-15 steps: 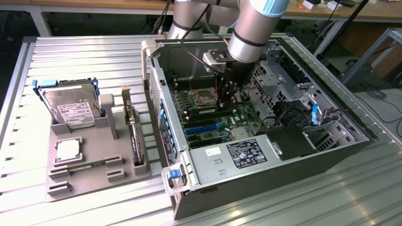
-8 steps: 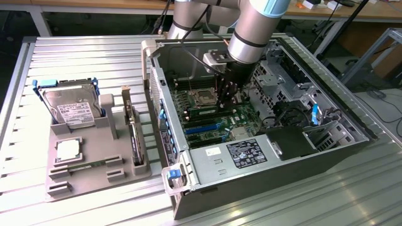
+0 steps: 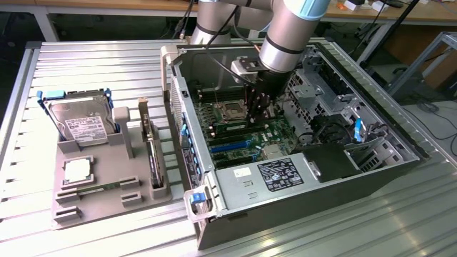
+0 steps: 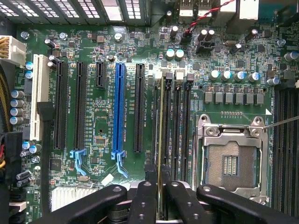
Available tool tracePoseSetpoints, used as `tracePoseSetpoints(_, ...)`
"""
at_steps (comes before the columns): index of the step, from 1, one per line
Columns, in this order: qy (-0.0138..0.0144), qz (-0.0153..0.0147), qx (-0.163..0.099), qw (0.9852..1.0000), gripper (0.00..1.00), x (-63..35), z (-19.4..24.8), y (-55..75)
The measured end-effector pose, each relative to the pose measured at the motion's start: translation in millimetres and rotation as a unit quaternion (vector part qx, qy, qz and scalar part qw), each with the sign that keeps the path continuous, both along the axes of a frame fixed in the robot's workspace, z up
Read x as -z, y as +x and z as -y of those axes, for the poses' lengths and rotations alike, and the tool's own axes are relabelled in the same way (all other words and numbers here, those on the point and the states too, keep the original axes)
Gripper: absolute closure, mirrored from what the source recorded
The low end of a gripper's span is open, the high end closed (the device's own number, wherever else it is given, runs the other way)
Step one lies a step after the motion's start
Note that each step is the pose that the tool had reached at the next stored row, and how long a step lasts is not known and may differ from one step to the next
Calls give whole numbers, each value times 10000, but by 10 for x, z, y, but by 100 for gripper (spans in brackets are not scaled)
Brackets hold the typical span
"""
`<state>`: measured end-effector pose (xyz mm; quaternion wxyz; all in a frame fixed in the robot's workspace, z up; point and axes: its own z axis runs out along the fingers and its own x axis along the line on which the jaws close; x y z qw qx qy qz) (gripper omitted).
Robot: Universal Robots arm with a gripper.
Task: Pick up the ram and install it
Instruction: 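Insert the ram into the slot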
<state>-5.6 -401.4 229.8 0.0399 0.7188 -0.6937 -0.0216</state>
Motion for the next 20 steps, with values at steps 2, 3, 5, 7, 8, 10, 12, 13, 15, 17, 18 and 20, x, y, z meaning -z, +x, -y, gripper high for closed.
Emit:
tracePoseSetpoints(2, 0, 0, 0, 10000, 86, 0, 0, 0)
tracePoseSetpoints(3, 0, 0, 0, 10000, 86, 0, 0, 0)
tracePoseSetpoints(5, -1, 0, 0, 10000, 86, 1, 0, 0)
tracePoseSetpoints(7, 1, 0, 0, 10000, 86, 16, 0, 0)
tracePoseSetpoints(8, 0, 0, 0, 10000, 86, 21, 0, 0)
tracePoseSetpoints(10, -1, 0, 0, 10000, 86, 25, 0, 0)
tracePoseSetpoints(12, 1, 1, 0, 10000, 86, 29, 0, 0)
tracePoseSetpoints(13, 0, 0, 0, 10000, 86, 39, 0, 0)
tracePoseSetpoints(15, -2, 0, 0, 10000, 86, 59, 0, 0)
tracePoseSetpoints(17, -4, 0, 0, 10000, 86, 69, 1, 0)
tracePoseSetpoints(18, -4, 0, 0, 10000, 86, 70, 0, 0)
tracePoseSetpoints(20, -3, 0, 0, 10000, 86, 70, 0, 0)
